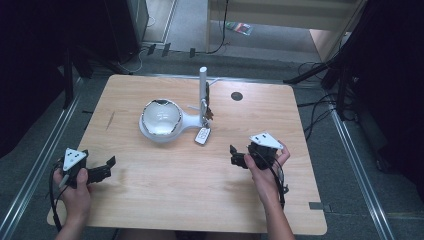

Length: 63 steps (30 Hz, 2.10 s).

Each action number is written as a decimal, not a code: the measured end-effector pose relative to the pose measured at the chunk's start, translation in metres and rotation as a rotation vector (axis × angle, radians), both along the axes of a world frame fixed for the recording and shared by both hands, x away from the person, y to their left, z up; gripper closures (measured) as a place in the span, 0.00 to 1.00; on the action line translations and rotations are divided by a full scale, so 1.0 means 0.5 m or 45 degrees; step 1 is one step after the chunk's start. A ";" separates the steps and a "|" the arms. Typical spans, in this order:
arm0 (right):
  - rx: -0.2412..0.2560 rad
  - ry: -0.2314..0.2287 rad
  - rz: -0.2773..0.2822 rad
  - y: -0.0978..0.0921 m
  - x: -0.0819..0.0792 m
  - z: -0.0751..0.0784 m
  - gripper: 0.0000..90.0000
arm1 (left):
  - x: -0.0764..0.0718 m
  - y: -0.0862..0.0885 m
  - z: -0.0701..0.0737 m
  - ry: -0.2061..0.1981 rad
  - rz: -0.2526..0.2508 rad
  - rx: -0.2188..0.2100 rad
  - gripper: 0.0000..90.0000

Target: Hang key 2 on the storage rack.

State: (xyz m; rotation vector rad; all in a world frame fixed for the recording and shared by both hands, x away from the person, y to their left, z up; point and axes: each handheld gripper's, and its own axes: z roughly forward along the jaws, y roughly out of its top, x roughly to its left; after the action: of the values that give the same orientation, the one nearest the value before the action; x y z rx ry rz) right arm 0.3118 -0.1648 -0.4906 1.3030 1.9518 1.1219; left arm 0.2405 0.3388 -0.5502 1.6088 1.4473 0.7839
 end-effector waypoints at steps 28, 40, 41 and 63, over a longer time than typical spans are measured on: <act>0.017 0.046 -0.146 -0.160 -0.082 -0.075 0.00 | -0.002 0.000 0.000 -0.016 -0.005 -0.001 0.01; 0.022 0.045 -0.216 -0.222 -0.114 -0.084 0.00 | -0.002 -0.001 0.000 -0.016 -0.008 0.016 0.01; 0.020 0.045 -0.218 -0.227 -0.115 -0.085 0.00 | -0.002 -0.001 0.000 -0.016 -0.008 0.017 0.01; 0.058 0.049 -0.303 -0.335 -0.176 -0.097 0.00 | -0.003 -0.003 0.000 -0.011 -0.009 0.030 0.01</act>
State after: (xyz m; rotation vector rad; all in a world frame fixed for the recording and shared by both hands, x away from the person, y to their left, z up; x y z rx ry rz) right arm 0.2239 -0.3323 -0.5392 1.5449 1.7512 1.0352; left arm 0.2390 0.3371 -0.5500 1.6258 1.4301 0.8058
